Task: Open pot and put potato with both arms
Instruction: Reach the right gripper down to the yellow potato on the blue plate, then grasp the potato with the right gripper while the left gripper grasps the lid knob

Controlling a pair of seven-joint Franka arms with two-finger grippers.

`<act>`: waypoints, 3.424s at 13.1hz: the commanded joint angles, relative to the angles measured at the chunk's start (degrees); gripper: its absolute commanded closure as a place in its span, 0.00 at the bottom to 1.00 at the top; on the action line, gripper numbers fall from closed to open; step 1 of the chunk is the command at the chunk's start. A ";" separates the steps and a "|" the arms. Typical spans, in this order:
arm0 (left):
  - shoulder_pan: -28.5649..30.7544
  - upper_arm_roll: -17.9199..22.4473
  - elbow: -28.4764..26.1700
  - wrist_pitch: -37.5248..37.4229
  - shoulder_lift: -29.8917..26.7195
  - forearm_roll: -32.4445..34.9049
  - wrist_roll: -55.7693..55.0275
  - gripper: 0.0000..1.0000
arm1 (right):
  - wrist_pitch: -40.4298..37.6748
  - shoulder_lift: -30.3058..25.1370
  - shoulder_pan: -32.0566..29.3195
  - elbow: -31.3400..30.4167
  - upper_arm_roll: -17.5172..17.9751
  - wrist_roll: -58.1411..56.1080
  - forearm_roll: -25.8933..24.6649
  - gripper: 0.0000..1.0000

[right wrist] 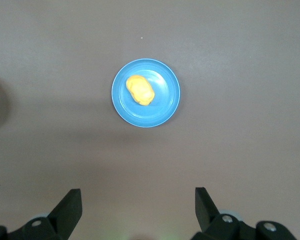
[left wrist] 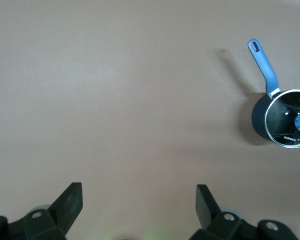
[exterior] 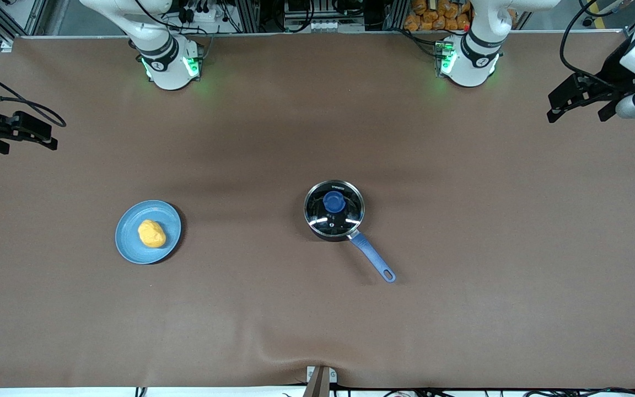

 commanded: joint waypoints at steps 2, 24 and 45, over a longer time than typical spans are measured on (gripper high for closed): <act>0.38 -0.10 0.79 -1.72 0.41 -0.17 -0.56 0.00 | 0.00 -1.03 0.08 -0.72 -0.06 0.25 0.04 0.00; -1.47 -11.78 7.12 -0.59 11.57 -3.34 -17.16 0.00 | 31.87 31.58 2.98 -8.44 0.29 -48.77 8.21 0.00; -14.91 -21.29 6.94 31.84 39.60 7.89 -61.18 0.00 | 43.94 34.92 1.39 -14.17 -0.06 -52.66 7.51 0.20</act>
